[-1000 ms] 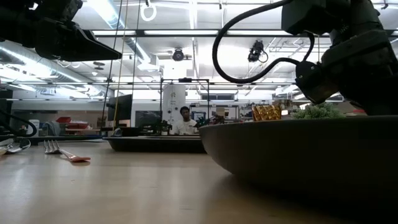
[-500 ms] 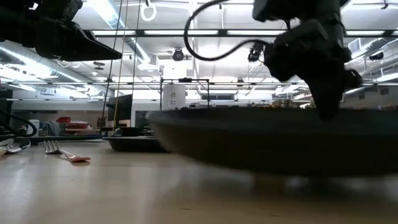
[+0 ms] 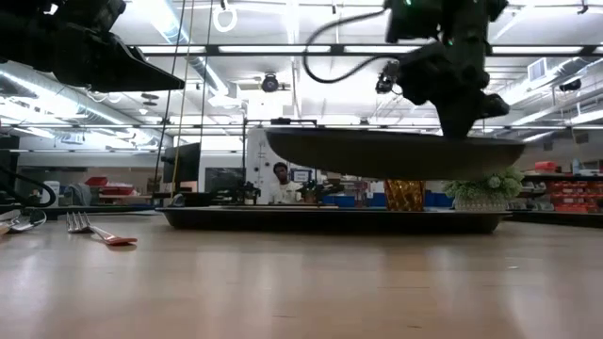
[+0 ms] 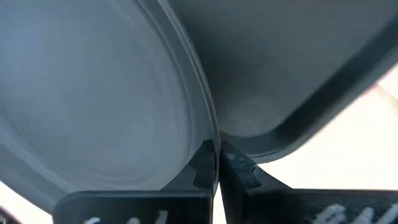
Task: Pick and place plate/cup/fork/spoon on tray
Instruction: Put the black plate on the bottom left of the brown cup
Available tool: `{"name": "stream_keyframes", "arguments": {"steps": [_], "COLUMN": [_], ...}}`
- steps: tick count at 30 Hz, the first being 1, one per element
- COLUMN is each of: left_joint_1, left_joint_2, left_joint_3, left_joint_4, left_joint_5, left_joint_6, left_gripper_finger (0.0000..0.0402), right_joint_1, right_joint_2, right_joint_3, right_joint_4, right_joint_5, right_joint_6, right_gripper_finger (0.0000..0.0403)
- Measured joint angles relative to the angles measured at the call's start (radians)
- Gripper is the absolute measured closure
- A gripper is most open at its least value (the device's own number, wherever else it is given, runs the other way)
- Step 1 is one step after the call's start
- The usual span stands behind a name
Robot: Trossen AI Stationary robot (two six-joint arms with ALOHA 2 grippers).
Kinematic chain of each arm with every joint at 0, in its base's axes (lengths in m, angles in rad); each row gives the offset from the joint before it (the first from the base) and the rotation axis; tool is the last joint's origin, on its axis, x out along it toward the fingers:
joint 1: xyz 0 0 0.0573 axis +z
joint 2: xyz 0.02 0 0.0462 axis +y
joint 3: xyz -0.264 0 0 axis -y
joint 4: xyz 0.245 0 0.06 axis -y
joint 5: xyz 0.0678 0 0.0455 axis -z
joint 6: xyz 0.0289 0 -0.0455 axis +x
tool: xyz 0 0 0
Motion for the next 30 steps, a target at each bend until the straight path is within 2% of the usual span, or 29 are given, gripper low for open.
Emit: {"name": "stream_keyframes", "arguments": {"steps": [8,17,23,30], "left_joint_1": [0.0,0.0,0.0,0.0], "left_joint_2": [0.0,0.0,0.0,0.0], "left_joint_3": [0.0,0.0,0.0,0.0], "left_joint_4": [0.009,0.014,0.014,0.014], "left_joint_5": [0.0,0.0,0.0,0.0], "left_joint_6": [-0.001,-0.001,-0.001,-0.002], "left_gripper_finger": [0.023,0.023,0.023,0.023], "right_joint_1": [-0.177,-0.352,-0.413,-0.425], "right_joint_2": [-0.149,-0.171,-0.171,-0.171], "right_joint_3": [-0.158,-0.314,-0.375,-0.383], "right_joint_4": [0.076,0.296,0.36,0.376], "right_joint_5": [-0.015,-0.094,-0.129,-0.127], "right_joint_6": [0.03,0.016,0.017,0.029], "right_gripper_finger": [0.0393,0.0393,0.0386,0.0362]}}
